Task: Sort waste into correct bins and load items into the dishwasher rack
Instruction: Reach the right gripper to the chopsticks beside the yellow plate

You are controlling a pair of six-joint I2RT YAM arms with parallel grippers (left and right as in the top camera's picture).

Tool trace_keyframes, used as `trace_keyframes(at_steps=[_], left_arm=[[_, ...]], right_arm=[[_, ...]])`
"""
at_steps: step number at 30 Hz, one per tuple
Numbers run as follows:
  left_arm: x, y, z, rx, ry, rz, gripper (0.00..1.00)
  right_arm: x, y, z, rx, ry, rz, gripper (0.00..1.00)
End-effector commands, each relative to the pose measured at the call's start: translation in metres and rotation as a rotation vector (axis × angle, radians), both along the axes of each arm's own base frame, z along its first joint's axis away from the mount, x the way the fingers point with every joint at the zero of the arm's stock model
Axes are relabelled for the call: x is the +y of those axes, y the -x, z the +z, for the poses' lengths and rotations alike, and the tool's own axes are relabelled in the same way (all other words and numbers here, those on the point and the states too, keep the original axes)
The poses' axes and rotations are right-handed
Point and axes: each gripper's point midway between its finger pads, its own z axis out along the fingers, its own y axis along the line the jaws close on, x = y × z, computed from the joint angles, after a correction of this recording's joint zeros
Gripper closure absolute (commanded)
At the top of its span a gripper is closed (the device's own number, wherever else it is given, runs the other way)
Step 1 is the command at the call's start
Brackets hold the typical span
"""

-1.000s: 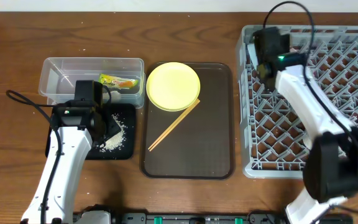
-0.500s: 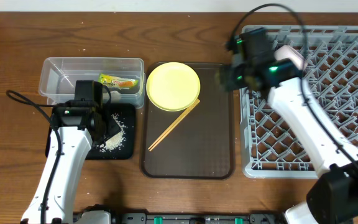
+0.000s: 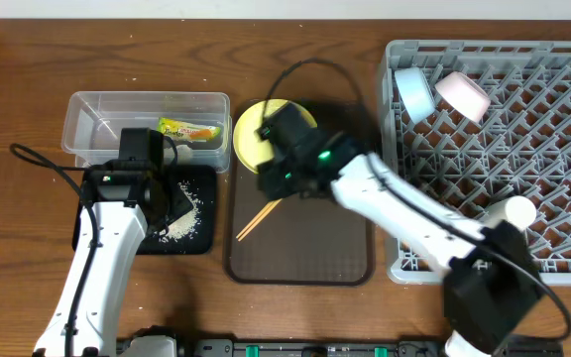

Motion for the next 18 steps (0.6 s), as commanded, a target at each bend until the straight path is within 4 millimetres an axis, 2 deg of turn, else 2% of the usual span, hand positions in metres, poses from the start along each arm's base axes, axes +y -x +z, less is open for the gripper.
trace_keyframes(at_steps=[1, 8, 18], left_arm=[[0.005, 0.004, 0.001, 0.007, -0.018, 0.017, 0.40], [0.005, 0.004, 0.001, 0.007, -0.017, 0.017, 0.40], [0.005, 0.004, 0.001, 0.007, -0.017, 0.018, 0.40]], right_arm=[[0.013, 0.011, -0.020, 0.056, 0.011, -0.029, 0.57], [0.032, 0.023, -0.058, 0.091, 0.042, 0.002, 0.61], [0.036, 0.034, -0.091, 0.129, 0.090, 0.023, 0.61]])
